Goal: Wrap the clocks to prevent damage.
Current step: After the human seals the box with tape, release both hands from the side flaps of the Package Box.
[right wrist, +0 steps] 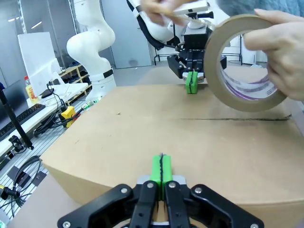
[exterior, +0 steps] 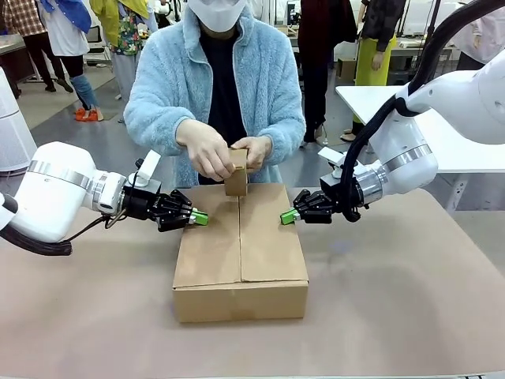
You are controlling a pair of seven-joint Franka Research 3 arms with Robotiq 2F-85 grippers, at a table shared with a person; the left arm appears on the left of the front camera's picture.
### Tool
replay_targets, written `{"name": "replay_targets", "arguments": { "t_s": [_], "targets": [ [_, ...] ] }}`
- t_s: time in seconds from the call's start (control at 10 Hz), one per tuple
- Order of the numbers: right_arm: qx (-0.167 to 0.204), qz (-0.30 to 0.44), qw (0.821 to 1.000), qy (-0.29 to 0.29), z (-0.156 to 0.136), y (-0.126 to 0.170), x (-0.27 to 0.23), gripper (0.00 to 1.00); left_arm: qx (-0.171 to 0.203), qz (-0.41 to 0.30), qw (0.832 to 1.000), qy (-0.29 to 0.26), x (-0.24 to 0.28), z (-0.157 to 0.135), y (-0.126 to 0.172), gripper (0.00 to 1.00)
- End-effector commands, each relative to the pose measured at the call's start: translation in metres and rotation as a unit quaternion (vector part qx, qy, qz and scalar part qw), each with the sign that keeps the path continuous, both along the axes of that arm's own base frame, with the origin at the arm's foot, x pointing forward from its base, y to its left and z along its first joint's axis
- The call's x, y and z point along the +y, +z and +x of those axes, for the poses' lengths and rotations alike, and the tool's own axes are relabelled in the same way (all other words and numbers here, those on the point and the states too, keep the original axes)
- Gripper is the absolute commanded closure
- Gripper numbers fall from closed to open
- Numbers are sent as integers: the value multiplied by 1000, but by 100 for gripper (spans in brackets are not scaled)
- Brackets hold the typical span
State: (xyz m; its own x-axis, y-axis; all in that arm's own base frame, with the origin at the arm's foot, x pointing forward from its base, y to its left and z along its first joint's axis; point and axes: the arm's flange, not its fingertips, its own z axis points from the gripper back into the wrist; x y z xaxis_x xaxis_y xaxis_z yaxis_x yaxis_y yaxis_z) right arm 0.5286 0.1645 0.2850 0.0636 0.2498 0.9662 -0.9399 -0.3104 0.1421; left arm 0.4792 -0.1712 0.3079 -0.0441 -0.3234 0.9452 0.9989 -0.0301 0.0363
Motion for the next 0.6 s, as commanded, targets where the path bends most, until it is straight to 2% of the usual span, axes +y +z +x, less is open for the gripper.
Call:
{"name": "replay_targets", "arguments": {
  "t_s": [0.0,0.5],
  "targets": [
    [1,-4,1000,-10,-3,-3,2,99,-3,6,1000,-2,-1,0,-2,100],
    [1,-4,1000,-10,-3,-3,2,99,-3,6,1000,-2,-1,0,-2,100]
  ]
}}
